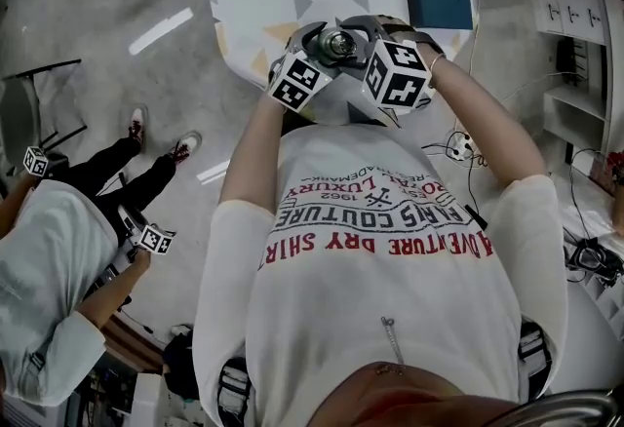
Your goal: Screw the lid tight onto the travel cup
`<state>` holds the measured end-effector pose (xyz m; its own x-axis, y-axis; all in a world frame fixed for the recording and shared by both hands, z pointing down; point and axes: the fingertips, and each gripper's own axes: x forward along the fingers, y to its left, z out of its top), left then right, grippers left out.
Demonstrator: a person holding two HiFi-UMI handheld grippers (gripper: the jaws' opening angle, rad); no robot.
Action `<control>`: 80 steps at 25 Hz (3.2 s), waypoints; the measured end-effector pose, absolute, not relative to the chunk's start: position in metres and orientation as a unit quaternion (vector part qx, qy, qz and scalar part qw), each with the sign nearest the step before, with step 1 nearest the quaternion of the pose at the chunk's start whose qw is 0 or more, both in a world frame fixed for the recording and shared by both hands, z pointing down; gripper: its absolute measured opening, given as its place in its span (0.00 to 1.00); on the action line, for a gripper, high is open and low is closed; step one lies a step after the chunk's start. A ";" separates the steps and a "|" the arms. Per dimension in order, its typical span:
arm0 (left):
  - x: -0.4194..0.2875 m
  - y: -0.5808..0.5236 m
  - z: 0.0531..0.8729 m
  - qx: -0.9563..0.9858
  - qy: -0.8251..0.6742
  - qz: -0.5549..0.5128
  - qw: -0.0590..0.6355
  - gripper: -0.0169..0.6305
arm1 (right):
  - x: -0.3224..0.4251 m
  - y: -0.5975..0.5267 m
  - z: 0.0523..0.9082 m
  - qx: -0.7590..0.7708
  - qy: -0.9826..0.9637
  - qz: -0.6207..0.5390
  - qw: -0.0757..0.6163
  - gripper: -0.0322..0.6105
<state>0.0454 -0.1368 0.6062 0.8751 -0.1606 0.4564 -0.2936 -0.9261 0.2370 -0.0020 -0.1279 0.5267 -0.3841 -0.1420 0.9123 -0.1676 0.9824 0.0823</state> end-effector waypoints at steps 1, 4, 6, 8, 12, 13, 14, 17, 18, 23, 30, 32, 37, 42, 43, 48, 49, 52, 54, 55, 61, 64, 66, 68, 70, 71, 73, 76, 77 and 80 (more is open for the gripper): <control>0.045 -0.137 0.607 0.956 -0.118 0.220 0.152 0.66 | -0.002 -0.128 0.525 0.075 -0.830 -0.007 0.552 0.50; 0.046 -0.137 0.608 0.957 -0.119 0.217 0.153 0.66 | 0.000 -0.128 0.521 0.004 -0.821 -0.070 0.567 0.50; 0.047 -0.138 0.606 0.958 -0.118 0.214 0.149 0.66 | 0.001 -0.127 0.521 -0.049 -0.809 -0.104 0.576 0.50; 0.047 -0.137 0.608 0.957 -0.118 0.216 0.152 0.66 | 0.001 -0.125 0.522 -0.092 -0.794 -0.123 0.588 0.50; 0.047 -0.136 0.607 0.956 -0.117 0.221 0.152 0.66 | -0.002 -0.123 0.524 -0.140 -0.781 -0.130 0.594 0.49; 0.046 -0.135 0.608 0.956 -0.116 0.223 0.153 0.66 | -0.002 -0.122 0.525 -0.151 -0.779 -0.131 0.594 0.49; 0.046 -0.135 0.609 0.955 -0.115 0.225 0.155 0.66 | -0.002 -0.121 0.526 -0.163 -0.778 -0.130 0.593 0.49; 0.047 -0.136 0.611 0.955 -0.114 0.223 0.156 0.66 | -0.002 -0.118 0.527 -0.182 -0.779 -0.115 0.588 0.44; 0.047 -0.136 0.611 0.956 -0.115 0.222 0.156 0.66 | -0.002 -0.118 0.527 -0.178 -0.783 -0.106 0.586 0.44; 0.046 -0.136 0.612 0.955 -0.118 0.222 0.158 0.67 | -0.005 -0.122 0.524 -0.098 -0.823 -0.035 0.559 0.44; 0.046 -0.139 0.605 0.957 -0.111 0.220 0.156 0.67 | -0.006 -0.131 0.525 0.032 -0.838 0.059 0.541 0.44; 0.046 -0.139 0.605 0.957 -0.110 0.220 0.156 0.67 | -0.006 -0.133 0.524 0.063 -0.839 0.080 0.535 0.44; 0.047 -0.139 0.605 0.957 -0.106 0.217 0.158 0.67 | -0.005 -0.137 0.524 0.159 -0.831 0.152 0.511 0.44; 0.046 -0.139 0.606 0.958 -0.099 0.218 0.159 0.68 | -0.004 -0.137 0.524 0.180 -0.833 0.147 0.502 0.44; 0.046 -0.138 0.606 0.957 -0.096 0.220 0.160 0.68 | -0.004 -0.136 0.523 0.174 -0.835 0.136 0.503 0.44; 0.047 -0.138 0.605 0.957 -0.096 0.224 0.160 0.68 | -0.002 -0.136 0.509 0.175 -0.857 0.086 0.477 0.48; 0.047 -0.138 0.605 0.956 -0.099 0.222 0.161 0.68 | -0.002 -0.138 0.501 0.186 -0.865 0.089 0.457 0.48; 0.046 -0.137 0.605 0.953 -0.109 0.224 0.169 0.68 | 0.003 -0.144 0.478 0.239 -0.884 0.097 0.390 0.38; 0.044 -0.140 0.603 0.951 -0.125 0.222 0.173 0.68 | 0.013 -0.154 0.466 0.288 -0.885 0.101 0.352 0.24; 0.044 -0.141 0.600 0.951 -0.134 0.217 0.177 0.68 | 0.019 -0.160 0.462 0.312 -0.883 0.107 0.334 0.17; 0.029 -0.134 0.575 0.950 -0.161 0.195 0.184 0.68 | 0.045 -0.175 0.447 0.399 -0.869 0.113 0.270 0.07; 0.013 -0.127 0.548 0.954 -0.173 0.183 0.162 0.68 | 0.049 -0.178 0.438 0.414 -0.871 0.109 0.240 0.07; 0.002 -0.129 0.520 0.957 -0.194 0.161 0.143 0.68 | 0.049 -0.179 0.432 0.420 -0.872 0.106 0.226 0.07; -0.007 -0.135 0.489 0.959 -0.217 0.131 0.130 0.67 | 0.050 -0.180 0.426 0.426 -0.873 0.102 0.214 0.07; -0.017 -0.148 0.458 0.955 -0.255 0.103 0.114 0.56 | 0.051 -0.182 0.417 0.434 -0.873 0.099 0.198 0.07; -0.023 -0.156 0.441 0.950 -0.280 0.088 0.105 0.39 | 0.051 -0.184 0.412 0.439 -0.873 0.097 0.189 0.07; -0.031 -0.169 0.410 0.940 -0.323 0.058 0.093 0.21 | 0.053 -0.186 0.401 0.449 -0.871 0.095 0.174 0.07; -0.040 -0.179 0.367 0.929 -0.364 0.026 0.065 0.05 | 0.057 -0.185 0.384 0.462 -0.869 0.091 0.149 0.07; -0.042 -0.183 0.355 0.926 -0.374 0.020 0.051 0.05 | 0.058 -0.187 0.377 0.467 -0.869 0.085 0.141 0.07; -0.050 -0.193 0.329 0.915 -0.402 0.018 0.022 0.05 | 0.060 -0.190 0.357 0.477 -0.869 0.062 0.118 0.06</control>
